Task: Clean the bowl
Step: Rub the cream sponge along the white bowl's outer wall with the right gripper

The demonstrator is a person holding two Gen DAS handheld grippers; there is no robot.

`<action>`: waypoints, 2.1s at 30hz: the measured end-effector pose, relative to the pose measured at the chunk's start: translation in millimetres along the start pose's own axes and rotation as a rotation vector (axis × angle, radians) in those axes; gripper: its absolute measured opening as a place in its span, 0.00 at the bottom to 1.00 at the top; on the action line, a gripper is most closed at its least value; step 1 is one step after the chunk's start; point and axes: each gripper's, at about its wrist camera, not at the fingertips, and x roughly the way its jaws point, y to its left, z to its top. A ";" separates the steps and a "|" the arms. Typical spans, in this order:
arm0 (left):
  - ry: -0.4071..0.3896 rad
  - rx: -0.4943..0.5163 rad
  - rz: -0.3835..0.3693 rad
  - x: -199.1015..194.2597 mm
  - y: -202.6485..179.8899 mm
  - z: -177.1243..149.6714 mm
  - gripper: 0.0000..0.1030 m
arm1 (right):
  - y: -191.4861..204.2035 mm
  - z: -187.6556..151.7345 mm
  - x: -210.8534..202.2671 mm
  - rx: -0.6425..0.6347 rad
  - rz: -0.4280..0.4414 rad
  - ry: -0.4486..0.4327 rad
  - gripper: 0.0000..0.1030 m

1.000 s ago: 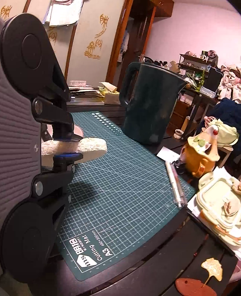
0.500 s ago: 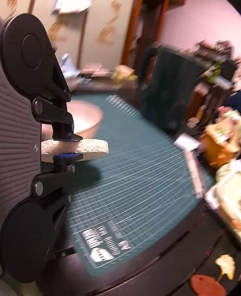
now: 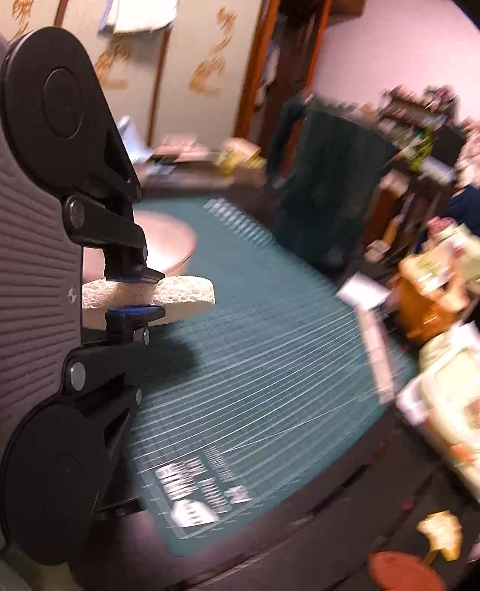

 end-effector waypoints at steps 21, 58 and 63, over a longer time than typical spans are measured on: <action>0.000 0.000 0.004 3.0 -6.8 2.9 0.16 | -7.6 -6.0 16.3 0.003 -0.043 0.069 0.11; 0.000 0.012 0.008 4.2 -7.4 -0.9 0.16 | -0.9 -7.5 11.9 -0.049 -0.038 0.047 0.11; 0.001 0.011 0.008 5.4 -9.0 -1.3 0.16 | -4.9 -10.7 13.3 -0.050 -0.045 0.066 0.11</action>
